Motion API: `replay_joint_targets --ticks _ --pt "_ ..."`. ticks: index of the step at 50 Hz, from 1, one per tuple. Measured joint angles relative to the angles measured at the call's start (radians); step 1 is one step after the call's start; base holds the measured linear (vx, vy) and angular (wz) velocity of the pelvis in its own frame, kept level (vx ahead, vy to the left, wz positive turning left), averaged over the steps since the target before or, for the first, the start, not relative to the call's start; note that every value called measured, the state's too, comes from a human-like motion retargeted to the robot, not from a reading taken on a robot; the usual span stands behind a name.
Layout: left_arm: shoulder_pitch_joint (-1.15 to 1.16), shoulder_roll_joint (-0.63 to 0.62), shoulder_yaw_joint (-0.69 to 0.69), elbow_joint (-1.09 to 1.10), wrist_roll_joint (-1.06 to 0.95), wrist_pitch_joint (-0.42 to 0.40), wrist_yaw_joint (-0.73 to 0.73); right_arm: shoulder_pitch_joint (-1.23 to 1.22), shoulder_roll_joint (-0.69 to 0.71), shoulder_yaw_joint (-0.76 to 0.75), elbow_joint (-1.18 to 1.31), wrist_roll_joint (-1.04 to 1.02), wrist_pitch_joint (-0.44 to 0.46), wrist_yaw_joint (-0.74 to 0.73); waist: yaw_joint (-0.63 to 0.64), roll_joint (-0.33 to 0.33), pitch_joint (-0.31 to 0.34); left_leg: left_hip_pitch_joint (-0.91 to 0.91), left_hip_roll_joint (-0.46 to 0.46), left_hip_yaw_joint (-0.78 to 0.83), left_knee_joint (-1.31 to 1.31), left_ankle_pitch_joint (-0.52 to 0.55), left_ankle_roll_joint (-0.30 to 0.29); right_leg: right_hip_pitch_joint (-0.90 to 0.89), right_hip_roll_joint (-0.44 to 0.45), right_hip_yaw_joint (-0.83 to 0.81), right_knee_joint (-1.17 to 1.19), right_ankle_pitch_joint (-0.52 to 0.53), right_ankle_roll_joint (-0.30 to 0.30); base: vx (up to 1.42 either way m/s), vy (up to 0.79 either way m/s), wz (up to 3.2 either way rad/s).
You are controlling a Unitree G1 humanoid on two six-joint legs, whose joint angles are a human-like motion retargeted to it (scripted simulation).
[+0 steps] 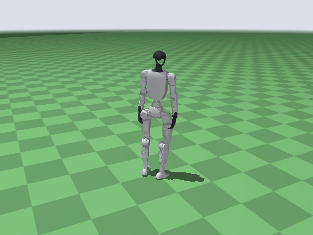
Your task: In place motions
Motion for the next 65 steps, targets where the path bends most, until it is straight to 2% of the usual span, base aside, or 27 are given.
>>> replay_joint_targets --ticks 65 --pt "0.000 -0.004 0.008 -0.001 -0.007 0.000 0.001 0.000 0.002 0.006 -0.002 -0.016 -0.004 0.001 -0.005 0.007 0.002 0.000 -0.006 0.002 -0.006 -0.021 0.008 -0.004 0.000 0.001 0.001 0.000 0.001 0.00 0.00 0.00"
